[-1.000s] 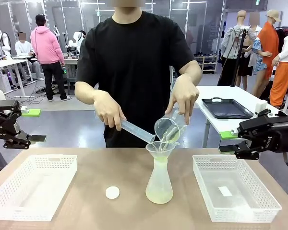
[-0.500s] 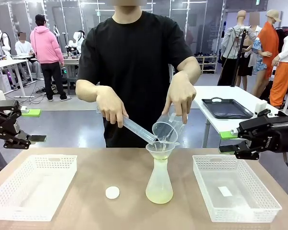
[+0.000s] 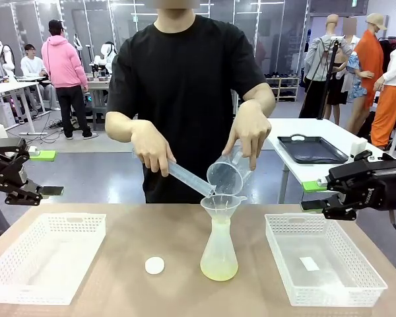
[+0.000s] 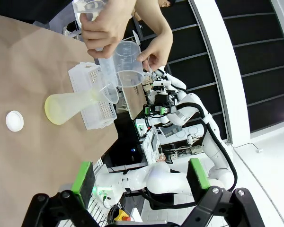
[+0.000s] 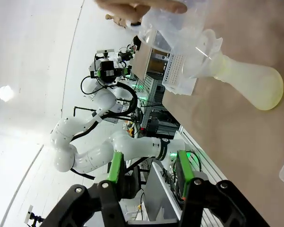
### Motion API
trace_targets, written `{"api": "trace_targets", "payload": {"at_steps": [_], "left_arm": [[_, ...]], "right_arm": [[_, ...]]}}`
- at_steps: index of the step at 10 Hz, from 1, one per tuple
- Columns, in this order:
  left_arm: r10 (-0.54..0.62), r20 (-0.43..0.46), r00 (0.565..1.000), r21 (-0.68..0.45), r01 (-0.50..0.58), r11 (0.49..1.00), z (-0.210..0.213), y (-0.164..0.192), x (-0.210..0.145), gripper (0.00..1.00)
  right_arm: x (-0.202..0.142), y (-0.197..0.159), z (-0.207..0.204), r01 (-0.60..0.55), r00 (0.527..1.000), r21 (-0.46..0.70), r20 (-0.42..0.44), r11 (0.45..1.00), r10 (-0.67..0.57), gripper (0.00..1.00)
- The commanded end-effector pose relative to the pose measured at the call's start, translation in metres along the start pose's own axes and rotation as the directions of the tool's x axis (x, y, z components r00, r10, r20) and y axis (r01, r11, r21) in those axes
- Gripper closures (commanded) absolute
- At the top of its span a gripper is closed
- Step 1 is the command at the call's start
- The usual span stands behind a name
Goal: Prepare the solutions needed for the experiment.
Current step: Once the solution is in the Big flask , pick up the Plastic Funnel and place it back into the right Organizing basket.
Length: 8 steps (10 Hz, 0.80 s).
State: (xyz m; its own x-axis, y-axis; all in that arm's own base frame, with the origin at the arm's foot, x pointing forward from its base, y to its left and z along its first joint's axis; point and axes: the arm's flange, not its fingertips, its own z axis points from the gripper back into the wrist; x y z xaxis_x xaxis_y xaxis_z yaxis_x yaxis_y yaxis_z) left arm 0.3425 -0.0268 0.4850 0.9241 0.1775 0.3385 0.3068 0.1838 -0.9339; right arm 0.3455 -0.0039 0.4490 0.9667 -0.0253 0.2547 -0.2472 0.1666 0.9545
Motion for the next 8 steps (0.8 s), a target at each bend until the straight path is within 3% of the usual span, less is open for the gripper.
{"api": "trace_targets", "payload": {"at_steps": [1,8], "left_arm": [[0.008,0.01,1.0,-0.026,-0.008,1.0,-0.0021,-0.003,0.0021,0.0],[0.008,0.01,1.0,-0.026,-0.008,1.0,-0.0021,-0.003,0.0021,0.0]], "right_arm": [[0.0012,0.0045,-0.0013,0.009,1.0,0.009,0.005,1.0,-0.009,0.44],[0.0012,0.0045,-0.0013,0.009,1.0,0.009,0.005,1.0,-0.009,0.44]]}}
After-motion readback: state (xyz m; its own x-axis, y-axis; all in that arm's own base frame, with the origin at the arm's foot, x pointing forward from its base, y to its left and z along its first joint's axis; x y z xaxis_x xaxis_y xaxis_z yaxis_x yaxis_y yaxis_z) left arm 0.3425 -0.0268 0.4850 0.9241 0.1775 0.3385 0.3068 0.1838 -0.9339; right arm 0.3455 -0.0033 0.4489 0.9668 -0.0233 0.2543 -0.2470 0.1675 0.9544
